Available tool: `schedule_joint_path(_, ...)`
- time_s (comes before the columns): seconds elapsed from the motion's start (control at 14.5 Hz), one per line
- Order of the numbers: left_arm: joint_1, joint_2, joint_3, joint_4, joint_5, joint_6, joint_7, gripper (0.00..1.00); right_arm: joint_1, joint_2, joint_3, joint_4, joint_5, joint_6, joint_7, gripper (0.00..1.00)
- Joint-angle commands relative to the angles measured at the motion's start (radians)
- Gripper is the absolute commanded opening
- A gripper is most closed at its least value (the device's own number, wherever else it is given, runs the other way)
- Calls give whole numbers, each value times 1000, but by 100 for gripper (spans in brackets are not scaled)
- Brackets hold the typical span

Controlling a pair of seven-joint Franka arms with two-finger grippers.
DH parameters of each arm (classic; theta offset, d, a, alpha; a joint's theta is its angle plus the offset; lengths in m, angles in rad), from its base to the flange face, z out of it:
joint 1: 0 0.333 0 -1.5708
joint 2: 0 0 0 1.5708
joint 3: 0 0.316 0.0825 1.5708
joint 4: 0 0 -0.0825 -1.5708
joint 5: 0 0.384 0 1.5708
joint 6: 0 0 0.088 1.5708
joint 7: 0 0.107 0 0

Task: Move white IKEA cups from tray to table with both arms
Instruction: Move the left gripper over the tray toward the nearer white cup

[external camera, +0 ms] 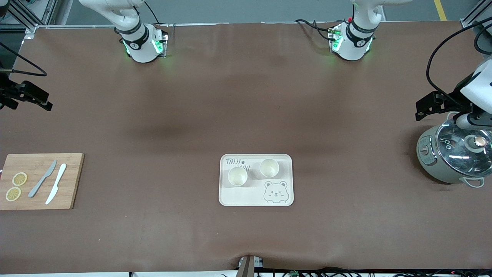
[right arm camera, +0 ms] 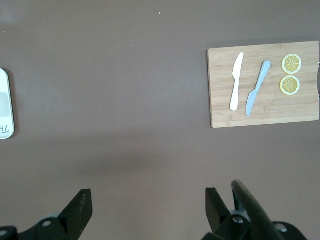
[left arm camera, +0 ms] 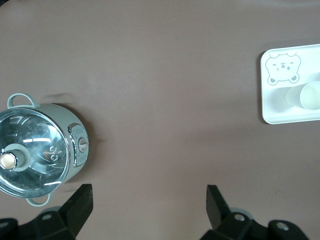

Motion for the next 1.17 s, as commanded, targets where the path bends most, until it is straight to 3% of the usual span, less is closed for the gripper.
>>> schedule_joint_path(0.0,-1,-10,-4,-10,9,32,15,100,-20,15,15,35,-2,-14,6,100)
schedule_joint_path(0.21,-17,-6,-7,-10,-20,40,19,100,-20,14,15,38,-1,-11,8,100)
schedule_joint_path(0.41,-27,19,-30,-21,-124,133,-11,100,-20,15,15,38,-1,-11,8,100)
schedule_joint_path(0.76,-224,236,-36,54,-69,265,-267,100,-20,14,15,38,-1,-8,8,100)
schedule_joint_path(1.1,-307,373,-32,86,-69,419,-366,100,-22,15,15,38,-1,-8,8,100)
